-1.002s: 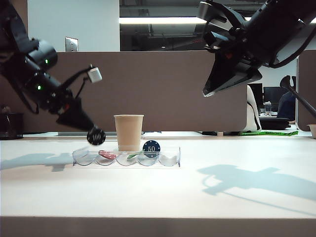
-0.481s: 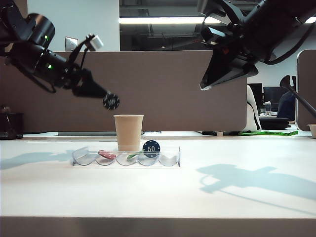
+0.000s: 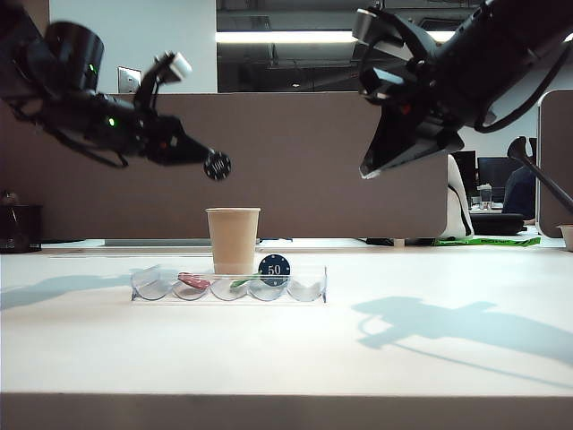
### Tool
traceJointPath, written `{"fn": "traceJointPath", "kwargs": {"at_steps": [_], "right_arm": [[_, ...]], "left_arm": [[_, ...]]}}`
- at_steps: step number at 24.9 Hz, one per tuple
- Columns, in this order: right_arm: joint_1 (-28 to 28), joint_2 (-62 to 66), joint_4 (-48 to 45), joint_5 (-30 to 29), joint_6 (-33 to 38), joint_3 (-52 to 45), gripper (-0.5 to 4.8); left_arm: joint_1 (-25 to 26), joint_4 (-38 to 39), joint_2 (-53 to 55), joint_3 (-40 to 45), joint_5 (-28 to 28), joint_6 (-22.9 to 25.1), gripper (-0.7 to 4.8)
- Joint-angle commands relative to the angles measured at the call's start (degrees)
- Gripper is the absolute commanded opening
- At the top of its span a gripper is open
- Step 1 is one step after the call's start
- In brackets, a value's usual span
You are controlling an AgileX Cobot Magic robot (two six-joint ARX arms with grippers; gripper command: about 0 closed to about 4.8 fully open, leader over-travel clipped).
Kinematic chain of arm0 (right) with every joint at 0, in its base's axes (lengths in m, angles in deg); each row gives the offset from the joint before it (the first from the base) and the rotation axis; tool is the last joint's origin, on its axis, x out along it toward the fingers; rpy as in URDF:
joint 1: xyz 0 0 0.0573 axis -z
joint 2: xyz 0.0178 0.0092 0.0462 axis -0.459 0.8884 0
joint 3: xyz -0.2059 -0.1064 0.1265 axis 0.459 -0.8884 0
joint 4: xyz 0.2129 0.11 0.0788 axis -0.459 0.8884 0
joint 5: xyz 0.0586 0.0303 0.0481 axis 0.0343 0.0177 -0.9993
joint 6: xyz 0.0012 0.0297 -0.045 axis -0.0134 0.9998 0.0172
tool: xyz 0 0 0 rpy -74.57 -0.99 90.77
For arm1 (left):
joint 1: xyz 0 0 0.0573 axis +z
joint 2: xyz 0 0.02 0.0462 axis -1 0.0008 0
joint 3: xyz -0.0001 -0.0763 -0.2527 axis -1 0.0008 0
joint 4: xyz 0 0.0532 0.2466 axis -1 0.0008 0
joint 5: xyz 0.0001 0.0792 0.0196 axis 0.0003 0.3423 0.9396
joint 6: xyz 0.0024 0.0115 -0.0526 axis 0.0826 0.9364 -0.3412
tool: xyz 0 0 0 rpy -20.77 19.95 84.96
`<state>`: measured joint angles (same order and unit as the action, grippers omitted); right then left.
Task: Pick up the chip with the greater value and put it into the paper cup.
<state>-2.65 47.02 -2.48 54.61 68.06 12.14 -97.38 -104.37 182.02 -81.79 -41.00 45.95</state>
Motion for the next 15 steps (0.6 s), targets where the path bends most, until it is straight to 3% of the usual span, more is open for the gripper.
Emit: {"fn": "traceJointPath", "kwargs": {"at_steps": [1,7,15], "right_arm": [[0.0,0.2,-1.4,-0.1,0.0,0.2,-0.01],[0.0,0.2,-1.6,-0.1,0.0,0.2,-0.01],[0.0,0.2,-1.6,-0.1,0.0,0.2,-0.01]], "left_arm": [[-0.7,-1.5,1.4,-0.6,-0.1,-0.7,-0.06],[-1.4,-4.7,4.0,-1.9,0.9,-3.8,-0.06],[-2.2,-6.2,5.0,-2.6,2.9,-3.8,-0.06]]}}
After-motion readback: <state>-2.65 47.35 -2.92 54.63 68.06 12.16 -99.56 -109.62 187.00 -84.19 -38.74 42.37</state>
